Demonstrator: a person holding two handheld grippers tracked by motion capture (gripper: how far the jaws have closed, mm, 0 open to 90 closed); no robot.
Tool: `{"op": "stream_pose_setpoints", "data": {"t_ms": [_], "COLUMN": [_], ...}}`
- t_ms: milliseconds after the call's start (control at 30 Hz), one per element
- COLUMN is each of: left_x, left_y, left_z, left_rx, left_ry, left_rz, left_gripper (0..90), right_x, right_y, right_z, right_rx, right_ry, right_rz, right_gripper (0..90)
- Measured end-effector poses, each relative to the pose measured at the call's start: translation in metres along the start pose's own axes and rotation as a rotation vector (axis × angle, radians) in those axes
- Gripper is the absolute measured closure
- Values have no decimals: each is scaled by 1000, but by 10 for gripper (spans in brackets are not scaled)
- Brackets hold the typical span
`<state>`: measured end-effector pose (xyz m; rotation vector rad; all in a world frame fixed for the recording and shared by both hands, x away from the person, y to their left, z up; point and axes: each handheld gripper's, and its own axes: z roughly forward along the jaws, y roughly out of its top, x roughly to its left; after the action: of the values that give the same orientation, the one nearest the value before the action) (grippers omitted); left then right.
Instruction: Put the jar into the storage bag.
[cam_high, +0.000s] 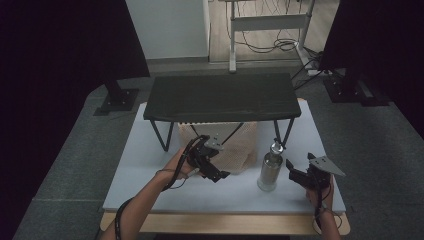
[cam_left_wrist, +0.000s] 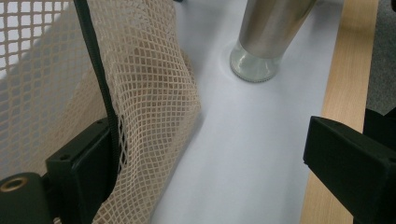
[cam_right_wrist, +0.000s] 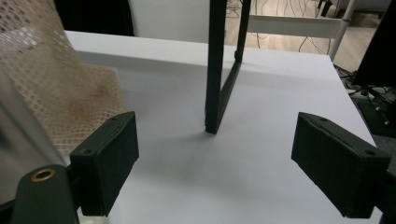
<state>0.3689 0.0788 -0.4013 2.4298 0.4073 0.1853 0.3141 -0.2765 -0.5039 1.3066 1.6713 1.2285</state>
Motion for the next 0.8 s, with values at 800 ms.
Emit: {"op": "stream_pose_setpoints", "data": {"t_ms": [800], "left_x": [-2], "left_y": [0], "left_z": [2], "left_rx": [6], "left_ry": [16], "left_rz": [8], "left_gripper": [56], "right_x": [17], "right_y": [42], "right_z": [-50], "right_rx": [-101], "right_ry": [69], "right_rz": [-54], "right_gripper": [150]}}
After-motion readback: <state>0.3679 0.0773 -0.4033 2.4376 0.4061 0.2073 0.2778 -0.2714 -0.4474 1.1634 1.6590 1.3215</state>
